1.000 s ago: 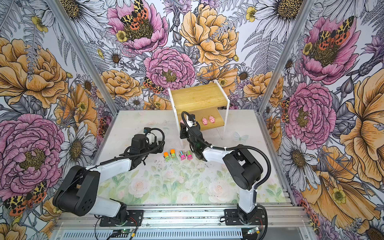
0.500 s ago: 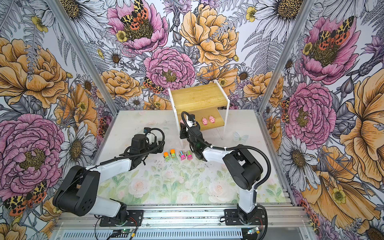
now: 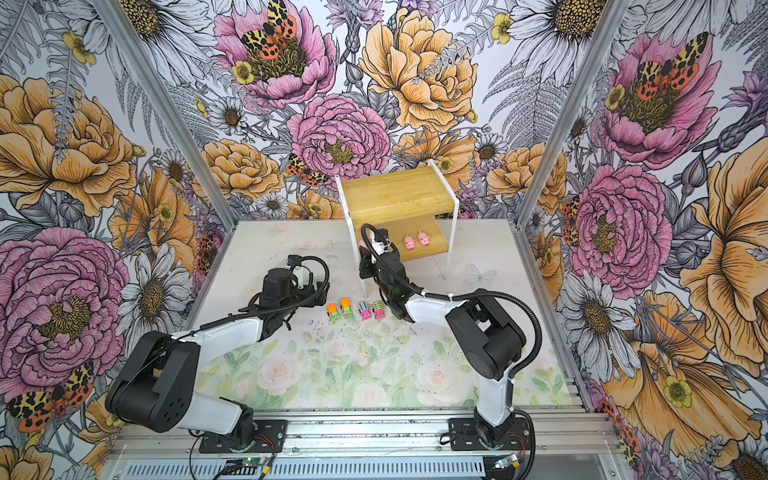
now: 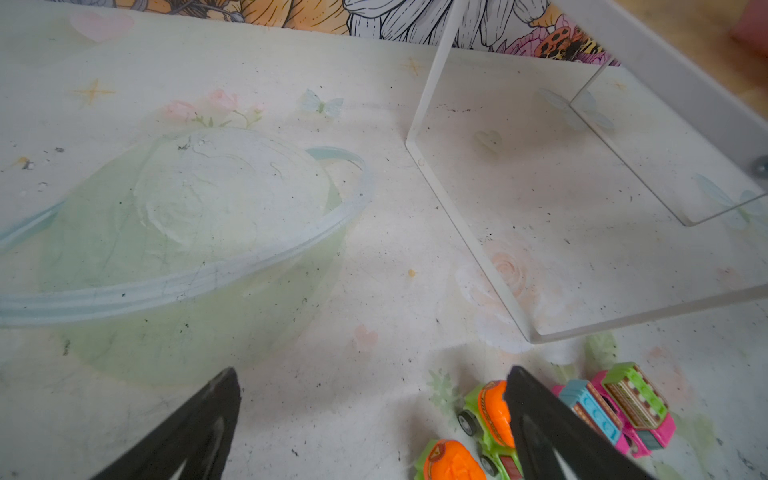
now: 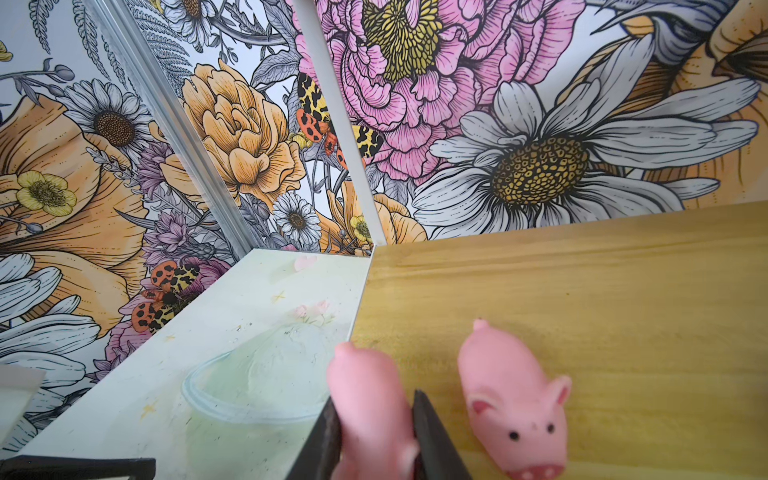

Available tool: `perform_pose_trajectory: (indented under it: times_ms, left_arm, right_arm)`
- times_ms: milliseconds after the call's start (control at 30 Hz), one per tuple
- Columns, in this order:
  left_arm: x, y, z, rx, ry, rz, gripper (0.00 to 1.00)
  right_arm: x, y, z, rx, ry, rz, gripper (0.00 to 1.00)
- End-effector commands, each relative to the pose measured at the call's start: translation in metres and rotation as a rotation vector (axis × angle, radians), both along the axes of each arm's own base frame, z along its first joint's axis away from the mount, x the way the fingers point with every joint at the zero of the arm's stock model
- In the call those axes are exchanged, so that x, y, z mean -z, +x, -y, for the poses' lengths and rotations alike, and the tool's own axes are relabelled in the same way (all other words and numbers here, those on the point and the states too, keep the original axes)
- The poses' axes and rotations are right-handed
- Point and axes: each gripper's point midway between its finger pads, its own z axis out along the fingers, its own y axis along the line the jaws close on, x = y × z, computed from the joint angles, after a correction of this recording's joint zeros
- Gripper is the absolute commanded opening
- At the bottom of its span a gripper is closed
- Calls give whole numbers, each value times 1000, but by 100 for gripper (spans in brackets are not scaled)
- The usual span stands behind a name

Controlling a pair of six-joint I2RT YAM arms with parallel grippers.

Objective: Place and organize the plastic toys onto the shelf

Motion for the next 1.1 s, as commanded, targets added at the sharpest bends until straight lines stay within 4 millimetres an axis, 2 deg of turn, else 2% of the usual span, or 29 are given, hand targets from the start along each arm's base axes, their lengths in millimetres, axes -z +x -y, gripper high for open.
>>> perform_pose_trajectory:
  times_ms: [0,533,933,1067]
  left_arm:
    - [-7,6,0,4,7,21,99]
    - [-6,6,0,7,8,18,99]
    - [-6,6,0,6,9,18,99]
    - [-5,6,0,6,9,17,99]
  right_arm:
    - [4,-11,-16,-82,-13,-18,29]
    - [1,-21,-17,-127,-20,-44,29]
    - [15,-28,-14,-133,-68,-61,30]
    - [12,-29,-15,-140,-64,-57,30]
